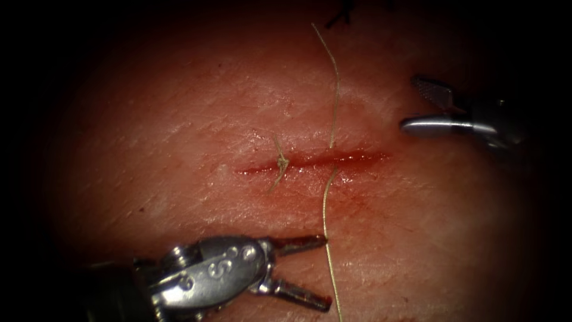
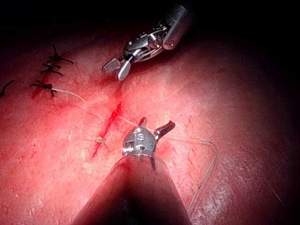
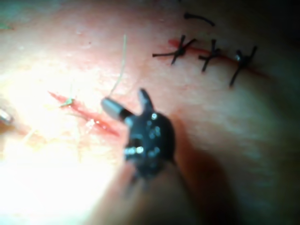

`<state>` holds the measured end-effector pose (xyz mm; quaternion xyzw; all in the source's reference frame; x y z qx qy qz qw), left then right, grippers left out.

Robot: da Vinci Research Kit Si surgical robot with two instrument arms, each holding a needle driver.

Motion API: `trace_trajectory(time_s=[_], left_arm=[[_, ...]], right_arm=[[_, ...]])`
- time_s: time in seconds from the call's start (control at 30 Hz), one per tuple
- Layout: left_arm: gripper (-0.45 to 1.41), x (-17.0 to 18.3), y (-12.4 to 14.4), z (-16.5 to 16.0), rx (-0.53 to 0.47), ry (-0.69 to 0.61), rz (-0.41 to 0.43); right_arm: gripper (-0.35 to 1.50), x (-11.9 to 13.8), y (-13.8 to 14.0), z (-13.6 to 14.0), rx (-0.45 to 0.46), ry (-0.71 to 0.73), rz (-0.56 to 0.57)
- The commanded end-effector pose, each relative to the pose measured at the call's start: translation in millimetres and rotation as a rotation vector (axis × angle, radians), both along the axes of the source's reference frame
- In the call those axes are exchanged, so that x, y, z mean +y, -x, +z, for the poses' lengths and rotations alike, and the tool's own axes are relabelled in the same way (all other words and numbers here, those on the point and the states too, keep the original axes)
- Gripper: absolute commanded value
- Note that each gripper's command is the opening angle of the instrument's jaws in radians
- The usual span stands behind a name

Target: Wound Closure

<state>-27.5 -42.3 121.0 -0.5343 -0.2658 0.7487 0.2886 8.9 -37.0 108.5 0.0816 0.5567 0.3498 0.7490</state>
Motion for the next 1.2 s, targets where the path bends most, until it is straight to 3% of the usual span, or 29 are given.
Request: trace_trajectory(time_s=[0.03,0.3,0.47,0.77,0.87,1.07,1.2], left_arm=[[0.71,0.0,0.6,0.7,-0.001,0.014,0.005],[0.81,0.1,2.3,0.8,0.083,0.375,0.261],[0.91,-0.3,2.6,0.7,0.147,0.616,0.474],[0.83,-1.7,2.5,2.1,0.191,0.777,0.769],[0.75,-1.2,2.3,2.5,0.184,0.808,0.81],[0.73,0.2,2.8,3.9,0.214,0.841,0.815],[0.59,0.2,3.7,4.8,0.23,0.873,0.841]], right_arm=[[1.31,-0.4,-0.7,0.6,0.003,0.0,-0.007],[1.31,-1.1,-0.7,0.9,-0.001,0.005,-0.012],[1.31,-1.2,-0.7,1.2,0.001,0.008,-0.014],[1.31,-1.3,-0.8,1.5,0.004,0.01,-0.017],[1.31,-1.4,-0.8,1.5,0.005,0.011,-0.017],[1.31,-2.0,-1.0,1.8,0.004,0.015,-0.021],[1.31,-2.1,-1.0,1.8,0.004,0.017,-0.021]])
